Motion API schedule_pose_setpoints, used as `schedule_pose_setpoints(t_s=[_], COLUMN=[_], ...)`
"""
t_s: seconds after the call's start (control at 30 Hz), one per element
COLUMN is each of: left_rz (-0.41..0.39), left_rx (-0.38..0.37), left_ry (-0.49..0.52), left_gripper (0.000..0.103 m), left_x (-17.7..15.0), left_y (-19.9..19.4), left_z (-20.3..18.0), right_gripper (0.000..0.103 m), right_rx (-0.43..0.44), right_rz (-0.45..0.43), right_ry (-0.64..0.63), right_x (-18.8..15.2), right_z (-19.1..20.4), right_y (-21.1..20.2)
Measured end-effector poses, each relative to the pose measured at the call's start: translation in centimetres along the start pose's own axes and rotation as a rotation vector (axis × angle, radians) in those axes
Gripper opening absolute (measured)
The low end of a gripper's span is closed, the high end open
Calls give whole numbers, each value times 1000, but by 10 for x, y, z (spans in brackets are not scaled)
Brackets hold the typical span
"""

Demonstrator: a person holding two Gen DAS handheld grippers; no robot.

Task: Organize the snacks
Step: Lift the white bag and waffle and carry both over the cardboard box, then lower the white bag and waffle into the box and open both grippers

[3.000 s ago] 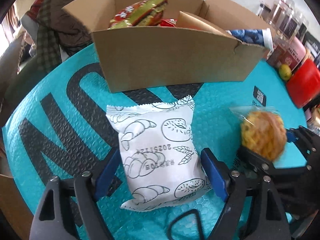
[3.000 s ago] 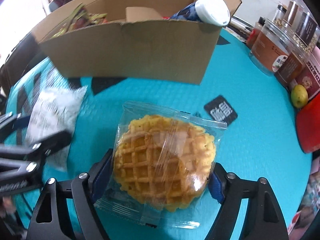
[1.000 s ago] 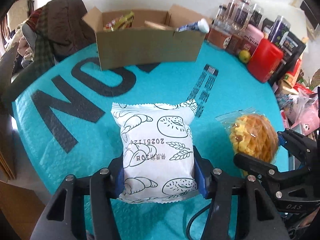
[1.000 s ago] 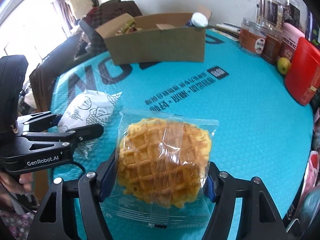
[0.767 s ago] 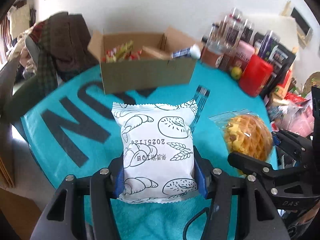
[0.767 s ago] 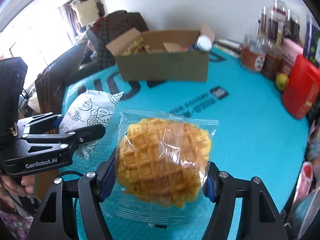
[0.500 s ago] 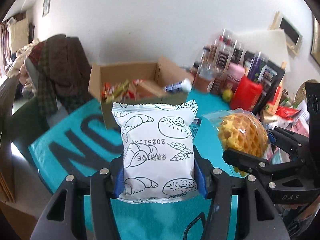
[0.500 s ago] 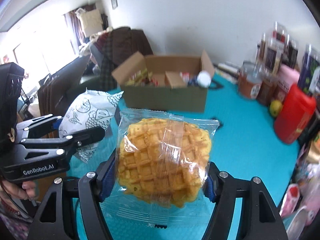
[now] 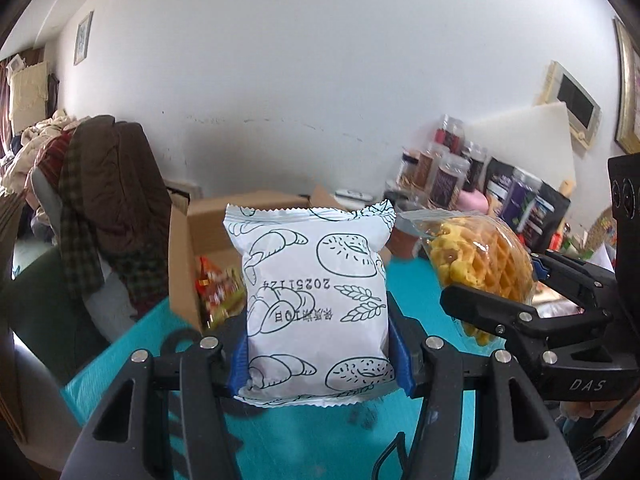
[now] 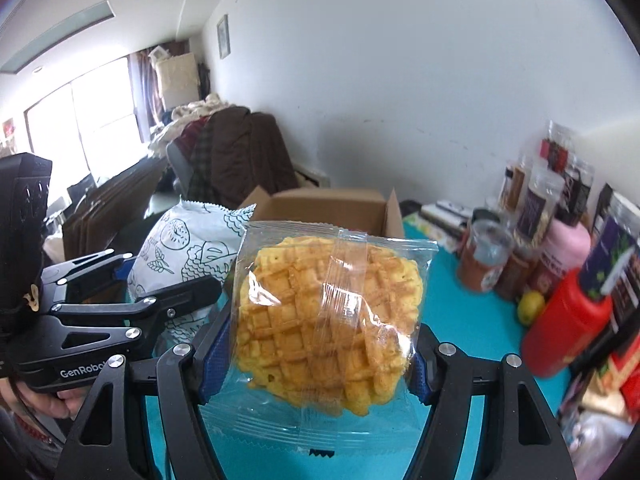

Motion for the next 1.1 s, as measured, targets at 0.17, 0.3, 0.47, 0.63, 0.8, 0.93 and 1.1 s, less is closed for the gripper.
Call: schedule_pose_setpoints(t_s=[0.17,0.3,0.47,0.63,0.8,0.93,1.1], left_rz=[-2,-3,10,29,42,63,112], left_rx=[12,48,90,121,178,210,223], left_ry=[1,-10,-20,-24,-26,-36,-69], left_gripper=[55,55,55,55,55,55,55], left_x=[22,32,41,50,55,56,50], left_y=[21,38,63,86,107,122,146], left_z=[15,28,44,57,76,91,112], right_gripper=[71,71,71,71,71,71,71], right_rx=[-9,0,0,3,6,14,14], right_rz=[-25,-28,-28,-15,18,54,99], right_ry=[-14,-22,-12,-16,-31,-46,-59], right_x=[23,40,53,63,66,64,59], right_z=[-5,-9,-16,-23,-25,-22,-16], right_y=[23,48,78,108,135,156,179])
Point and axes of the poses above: each gripper's, at about its wrist camera, not at the fingertips, and y roughly the way its jaws point, z to its left, x to its top, the point moved 5 cm from there along y, roughly the way its jaws point, and after that the axes turned 7 degrees about -x, right-handed, at the moved point
